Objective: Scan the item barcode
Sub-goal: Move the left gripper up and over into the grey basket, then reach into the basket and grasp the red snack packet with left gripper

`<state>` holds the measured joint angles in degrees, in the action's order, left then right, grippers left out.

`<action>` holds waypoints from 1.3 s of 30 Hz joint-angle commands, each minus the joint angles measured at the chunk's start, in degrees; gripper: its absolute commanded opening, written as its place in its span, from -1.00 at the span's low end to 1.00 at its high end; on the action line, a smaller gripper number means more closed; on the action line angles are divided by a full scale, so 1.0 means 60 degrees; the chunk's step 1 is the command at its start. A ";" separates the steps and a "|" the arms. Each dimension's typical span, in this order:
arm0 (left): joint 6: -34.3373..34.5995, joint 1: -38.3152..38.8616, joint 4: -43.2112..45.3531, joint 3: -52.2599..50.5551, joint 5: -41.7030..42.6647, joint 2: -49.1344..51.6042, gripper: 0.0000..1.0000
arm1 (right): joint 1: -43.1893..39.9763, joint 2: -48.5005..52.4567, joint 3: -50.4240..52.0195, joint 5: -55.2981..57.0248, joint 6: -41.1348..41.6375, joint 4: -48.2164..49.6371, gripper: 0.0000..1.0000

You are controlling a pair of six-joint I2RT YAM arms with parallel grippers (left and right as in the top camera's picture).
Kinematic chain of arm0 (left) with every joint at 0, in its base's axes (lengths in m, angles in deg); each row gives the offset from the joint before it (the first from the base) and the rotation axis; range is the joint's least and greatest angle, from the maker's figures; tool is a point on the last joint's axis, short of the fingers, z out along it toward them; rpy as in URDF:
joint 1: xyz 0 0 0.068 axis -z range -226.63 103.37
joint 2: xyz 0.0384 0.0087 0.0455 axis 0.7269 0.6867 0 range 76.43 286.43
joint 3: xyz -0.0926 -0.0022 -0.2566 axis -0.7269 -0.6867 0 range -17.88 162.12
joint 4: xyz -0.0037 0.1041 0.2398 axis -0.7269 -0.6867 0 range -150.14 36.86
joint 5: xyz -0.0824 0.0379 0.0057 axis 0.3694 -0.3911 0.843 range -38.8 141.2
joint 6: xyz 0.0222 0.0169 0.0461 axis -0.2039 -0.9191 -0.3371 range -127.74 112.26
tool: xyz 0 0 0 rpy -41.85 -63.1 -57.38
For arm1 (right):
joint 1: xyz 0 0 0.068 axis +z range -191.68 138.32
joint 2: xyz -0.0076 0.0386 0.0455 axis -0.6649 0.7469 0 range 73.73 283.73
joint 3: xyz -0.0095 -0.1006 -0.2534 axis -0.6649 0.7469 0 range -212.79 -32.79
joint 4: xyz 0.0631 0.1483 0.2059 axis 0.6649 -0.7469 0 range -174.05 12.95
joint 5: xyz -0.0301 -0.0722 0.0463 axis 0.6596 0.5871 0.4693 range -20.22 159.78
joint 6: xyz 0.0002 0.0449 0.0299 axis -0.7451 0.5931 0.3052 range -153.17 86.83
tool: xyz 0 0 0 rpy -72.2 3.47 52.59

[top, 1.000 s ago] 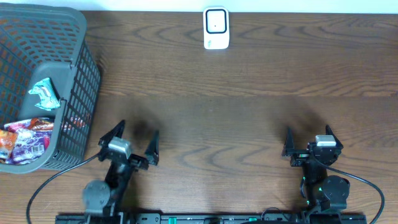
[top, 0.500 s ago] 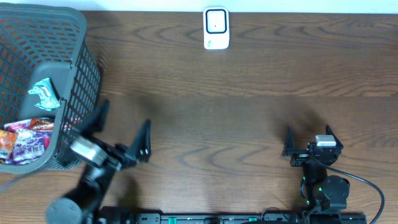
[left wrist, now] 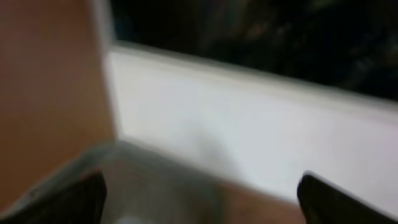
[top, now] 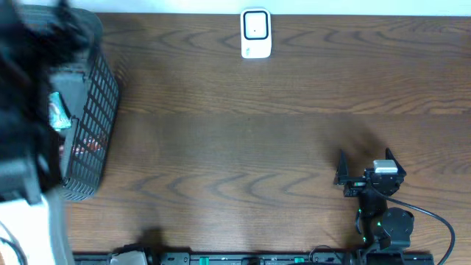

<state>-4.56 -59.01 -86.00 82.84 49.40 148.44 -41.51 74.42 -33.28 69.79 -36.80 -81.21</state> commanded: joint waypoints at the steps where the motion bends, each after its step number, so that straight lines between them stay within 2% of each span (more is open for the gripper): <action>1: 0.0532 -0.1392 -0.1075 0.0965 0.1086 0.0973 0.95 | -0.0058 -0.0058 0.0029 0.0080 -0.0120 -0.0018 0.98; 3: 0.0525 -0.1796 -0.1989 0.0947 0.1759 0.1319 0.95 | -0.0058 -0.0058 0.0029 0.0080 -0.0120 -0.0018 0.99; 4: 0.0459 -0.1912 -0.2524 0.0947 0.1639 0.1483 0.96 | -0.0058 -0.0058 0.0029 0.0080 -0.0120 -0.0018 0.99; 7: 0.0452 -0.2310 -0.3486 0.0947 0.0080 0.2044 0.95 | -0.0058 -0.0058 0.0029 0.0080 -0.0120 -0.0018 0.99; 10: 0.1872 -0.2874 -0.4390 0.0947 -0.0874 0.2568 0.96 | -0.0058 -0.0058 0.0029 0.0080 -0.0120 -0.0018 0.99; 14: 0.3796 -0.3515 -0.5493 0.0903 -0.0958 0.3213 0.96 | -0.0058 -0.0058 0.0029 0.0080 -0.0120 -0.0018 0.98; 19: 0.4626 -0.3756 -0.6135 0.0623 -0.0962 0.3847 0.96 | -0.0058 -0.0058 0.0029 0.0080 -0.0120 -0.0015 0.99; 27: 0.4845 -0.3756 -0.6014 -0.0987 -0.0659 0.4503 0.95 | -0.0058 -0.0058 0.0029 0.0080 -0.0120 -0.0018 0.98; 31: 0.4841 -0.3756 -0.4925 -0.2284 -0.0291 0.4550 0.95 | -0.0058 -0.0058 0.0029 0.0080 -0.0120 -0.0018 0.98; 35: 0.4623 -0.3756 -0.3435 -0.3344 0.0918 0.4557 0.96 | -0.0058 -0.0058 0.0029 0.0080 -0.0120 -0.0018 0.99; 39: 0.4623 -0.3617 -0.2466 -0.3993 0.1056 0.4557 0.96 | -0.0058 -0.0058 0.0029 0.0080 -0.0120 -0.0018 0.99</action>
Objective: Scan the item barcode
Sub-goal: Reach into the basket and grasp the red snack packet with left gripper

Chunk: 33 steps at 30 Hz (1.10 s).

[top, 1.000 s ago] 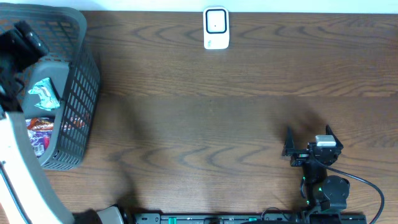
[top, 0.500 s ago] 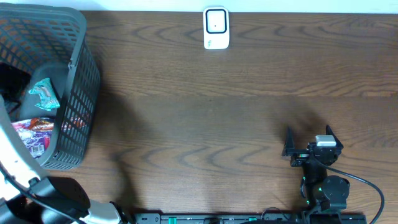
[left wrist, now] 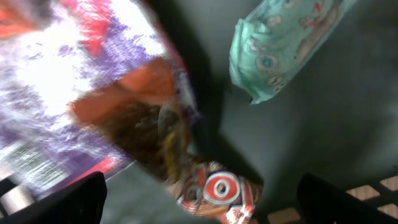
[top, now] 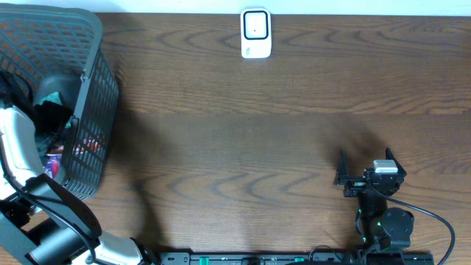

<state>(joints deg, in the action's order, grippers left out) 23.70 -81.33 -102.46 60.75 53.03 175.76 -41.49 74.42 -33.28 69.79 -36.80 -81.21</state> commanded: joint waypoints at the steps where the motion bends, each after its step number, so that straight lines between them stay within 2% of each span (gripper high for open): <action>1: -0.0087 0.0168 0.0393 -0.0390 0.0452 0.0004 0.95 | -0.0062 -0.0058 0.0029 0.0080 -0.0120 -0.0018 0.99; 7: -0.0076 0.0634 0.0386 -0.0466 0.0193 0.0004 0.96 | -0.0062 -0.0058 0.0029 0.0080 -0.0120 -0.0018 0.99; 15: 0.0732 0.0812 0.0430 -0.1133 -0.1435 0.0011 0.96 | -0.0062 -0.0058 0.0029 0.0080 -0.0120 -0.0018 0.99; 21: 0.0834 0.0816 0.1246 -0.1996 -0.1424 0.0062 0.96 | -0.0062 -0.0058 0.0029 0.0080 -0.0120 -0.0018 0.99; 24: 0.0382 0.0816 0.1778 -0.2113 -0.1424 0.0062 0.98 | -0.0062 -0.0058 0.0029 0.0080 -0.0120 -0.0015 0.99; 26: 0.0047 0.0816 0.2069 -0.2113 -0.1421 0.0062 0.81 | -0.0062 -0.0058 0.0029 0.0080 -0.0120 -0.0018 0.99; 30: -0.0197 0.0816 0.2277 -0.2113 -0.1417 0.0062 0.18 | -0.0062 -0.0058 0.0029 0.0080 -0.0120 -0.0018 0.98; 31: -0.0197 0.0816 0.2302 -0.2113 -0.1417 0.0062 -0.02 | -0.0062 -0.0058 0.0029 0.0080 -0.0120 -0.0018 0.99; 33: -0.0197 0.0816 0.2350 -0.2109 -0.1413 0.0051 -0.57 | -0.0062 -0.0058 0.0029 0.0080 -0.0120 -0.0018 0.99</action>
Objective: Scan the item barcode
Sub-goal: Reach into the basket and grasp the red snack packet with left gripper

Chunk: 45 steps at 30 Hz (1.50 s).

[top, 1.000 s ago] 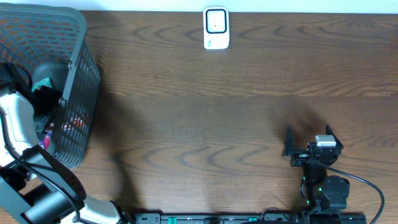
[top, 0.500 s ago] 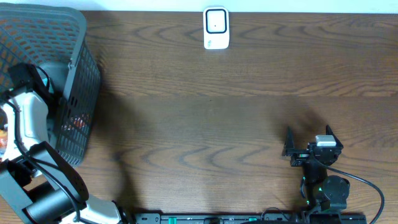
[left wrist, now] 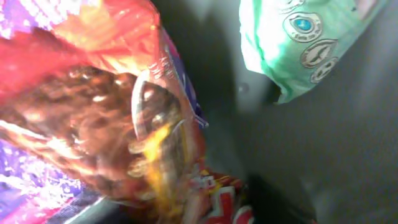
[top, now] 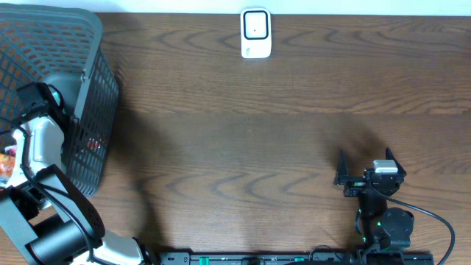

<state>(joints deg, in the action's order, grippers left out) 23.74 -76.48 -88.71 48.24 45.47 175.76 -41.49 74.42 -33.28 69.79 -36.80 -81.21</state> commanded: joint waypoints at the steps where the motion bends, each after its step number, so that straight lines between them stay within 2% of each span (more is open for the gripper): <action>1: -0.0204 0.0007 0.0084 0.0007 -0.0153 0.0033 -0.85 | -0.0062 -0.0058 0.0029 0.0080 -0.0120 -0.0018 0.99; 6: -0.0208 0.0004 0.0084 0.0528 0.0608 -0.0437 -0.85 | -0.0062 -0.0058 0.0029 0.0080 -0.0120 -0.0018 0.99; 11: -0.0200 0.0007 0.0499 0.1279 0.1475 -0.1996 -0.86 | -0.0062 -0.0058 0.0029 0.0080 -0.0120 -0.0018 0.99; 18: -0.0204 0.0007 0.1847 0.1333 0.1534 -0.4554 -0.85 | -0.0062 -0.0055 0.0029 0.0080 -0.0120 -0.0018 0.98; 22: -0.0255 0.0007 0.1821 0.1330 0.1530 -0.5479 -0.84 | -0.0062 -0.0051 0.0029 0.0080 -0.0120 -0.0018 0.99; 24: -0.0579 0.0007 0.1563 0.1330 0.1530 -0.5526 0.08 | -0.0062 -0.0051 0.0029 0.0080 -0.0120 -0.0018 0.99; 25: -0.0747 0.0007 0.1370 0.1304 0.1530 -0.5457 0.34 | -0.0062 -0.0051 0.0029 0.0080 -0.0120 -0.0018 0.99; 28: -0.0852 0.0007 0.0903 0.1056 0.1530 -0.4863 0.74 | -0.0062 -0.0051 0.0029 0.0080 -0.0120 -0.0018 0.98; 33: -0.0557 0.0007 0.0208 0.1024 0.1133 -0.3158 1.00 | -0.0062 -0.0051 0.0029 0.0080 -0.0120 -0.0018 0.98; 37: 0.0991 0.0007 -0.0255 0.1024 0.0011 -0.1792 0.96 | -0.0062 -0.0051 0.0029 0.0080 -0.0120 -0.0015 0.99; 45: 0.1384 0.0113 -0.0208 0.1024 0.0120 0.0506 0.96 | -0.0062 -0.0051 0.0029 0.0080 -0.0120 -0.0018 0.99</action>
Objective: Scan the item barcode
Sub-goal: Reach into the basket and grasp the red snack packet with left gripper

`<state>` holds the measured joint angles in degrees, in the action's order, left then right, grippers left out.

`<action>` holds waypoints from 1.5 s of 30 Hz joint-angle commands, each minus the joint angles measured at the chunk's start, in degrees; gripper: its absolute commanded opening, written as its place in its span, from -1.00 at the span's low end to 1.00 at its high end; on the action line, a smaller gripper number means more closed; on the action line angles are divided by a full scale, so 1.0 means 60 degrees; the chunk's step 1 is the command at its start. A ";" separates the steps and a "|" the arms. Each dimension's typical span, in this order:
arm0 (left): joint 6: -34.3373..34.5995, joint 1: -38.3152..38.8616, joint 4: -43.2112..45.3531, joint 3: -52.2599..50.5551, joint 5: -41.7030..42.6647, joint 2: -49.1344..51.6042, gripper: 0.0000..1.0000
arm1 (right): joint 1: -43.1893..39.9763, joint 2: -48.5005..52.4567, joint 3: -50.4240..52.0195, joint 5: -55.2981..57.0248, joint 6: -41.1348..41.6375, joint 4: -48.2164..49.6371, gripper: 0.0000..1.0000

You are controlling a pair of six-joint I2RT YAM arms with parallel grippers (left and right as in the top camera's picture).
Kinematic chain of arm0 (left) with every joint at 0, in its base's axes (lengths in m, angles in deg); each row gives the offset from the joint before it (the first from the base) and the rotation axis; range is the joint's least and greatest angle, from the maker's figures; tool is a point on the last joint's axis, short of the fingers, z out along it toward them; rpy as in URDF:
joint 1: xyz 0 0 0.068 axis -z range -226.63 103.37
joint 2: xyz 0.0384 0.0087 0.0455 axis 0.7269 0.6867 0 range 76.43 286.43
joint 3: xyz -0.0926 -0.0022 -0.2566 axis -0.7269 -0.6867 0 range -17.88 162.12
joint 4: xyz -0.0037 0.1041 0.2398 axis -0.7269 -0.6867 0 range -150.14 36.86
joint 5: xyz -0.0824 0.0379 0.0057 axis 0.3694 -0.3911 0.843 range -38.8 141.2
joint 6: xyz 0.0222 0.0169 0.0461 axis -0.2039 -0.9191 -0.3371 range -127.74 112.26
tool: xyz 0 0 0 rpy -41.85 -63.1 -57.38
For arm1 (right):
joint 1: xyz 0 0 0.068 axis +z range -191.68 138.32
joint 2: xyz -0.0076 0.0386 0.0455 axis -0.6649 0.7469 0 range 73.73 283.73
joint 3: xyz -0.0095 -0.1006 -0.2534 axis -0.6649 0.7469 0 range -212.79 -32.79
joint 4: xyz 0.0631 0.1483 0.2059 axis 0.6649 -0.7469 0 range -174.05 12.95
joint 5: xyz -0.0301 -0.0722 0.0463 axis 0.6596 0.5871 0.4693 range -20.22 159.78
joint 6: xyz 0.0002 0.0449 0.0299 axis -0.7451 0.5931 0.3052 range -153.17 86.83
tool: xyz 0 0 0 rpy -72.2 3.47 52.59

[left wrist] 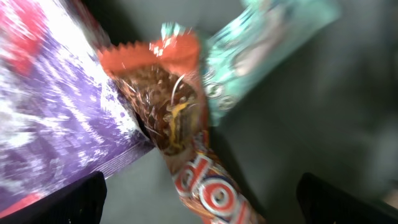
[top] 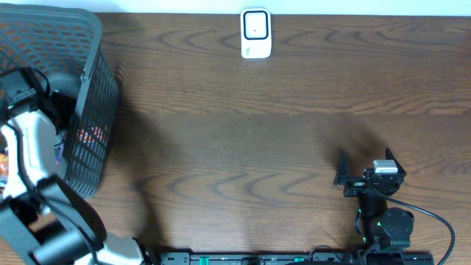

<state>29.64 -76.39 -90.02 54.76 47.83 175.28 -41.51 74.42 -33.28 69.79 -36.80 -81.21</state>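
My left gripper point(left wrist: 199, 202) is down inside the dark mesh basket point(top: 99, 96) at the table's left end, open, with only its two dark fingertips point(left wrist: 71, 199) showing in the left wrist view. Between them lies an orange-and-red snack packet point(left wrist: 186, 149). A purple bag point(left wrist: 50, 118) lies to its left and a teal packet point(left wrist: 261, 56) above right. The white scanner point(top: 255, 33) stands at the far edge, in the middle. My right gripper point(top: 366, 160) rests open near the front right, holding nothing.
The basket's tall mesh walls close in the left arm point(top: 29, 143) on all sides. Brown wooden table point(top: 250, 140) stretches between basket, scanner and right arm. A black rail point(top: 250, 258) runs along the front edge.
The left wrist camera was pressed close on the snack packets with no fingers showing; now it is farther back, the open fingertips flank the orange-and-red packet. The right arm has not moved.
First the left arm was a blur over the basket, its camera facing a wall. Then it was inside the basket, open above the purple bag, orange-and-red packet and teal packet. It came very close to them, and now stands a little back, still open.
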 commanded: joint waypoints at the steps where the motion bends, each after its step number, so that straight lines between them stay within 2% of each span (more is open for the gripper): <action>1: 0.0401 0.0146 0.0080 -0.0062 -0.0273 0.0823 0.96 | -0.0058 -0.0051 0.0029 0.0080 -0.0120 -0.0018 0.98; 13: 0.0390 0.0590 0.1428 -0.0066 -0.0368 0.2353 1.00 | -0.0058 -0.0051 0.0029 0.0080 -0.0120 -0.0018 0.98; 14: 0.0382 0.0590 0.1494 -0.0066 -0.0382 0.2437 0.93 | -0.0058 -0.0051 0.0033 0.0080 -0.0120 -0.0018 0.98; 18: 0.0350 0.0590 0.1574 -0.0066 -0.0452 0.2663 0.47 | -0.0058 -0.0051 0.0029 0.0080 -0.0120 -0.0018 0.99; 21: 0.0033 0.0590 0.1559 -0.0069 -0.0448 0.2820 0.27 | -0.0058 -0.0051 0.0029 0.0080 -0.0120 -0.0018 0.98; 22: -0.0095 0.0590 0.1559 -0.0073 -0.0452 0.2838 0.10 | -0.0058 -0.0051 0.0029 0.0080 -0.0120 -0.0018 0.99; 25: -0.0623 0.0586 0.1566 -0.0069 -0.0452 0.2827 -0.84 | -0.0058 -0.0051 0.0029 0.0080 -0.0120 -0.0018 0.99; 31: -0.0798 0.0444 0.1373 -0.0069 -0.0419 0.2044 -0.86 | -0.0058 -0.0051 0.0029 0.0080 -0.0120 -0.0018 0.99; 45: -0.0798 0.0419 0.1792 -0.0066 -0.0189 -0.4076 -0.85 | -0.0058 -0.0051 0.0029 0.0080 -0.0120 -0.0018 0.98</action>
<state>25.36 -73.64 -79.60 53.84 46.78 157.42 -41.49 74.42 -33.28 69.79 -36.80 -81.21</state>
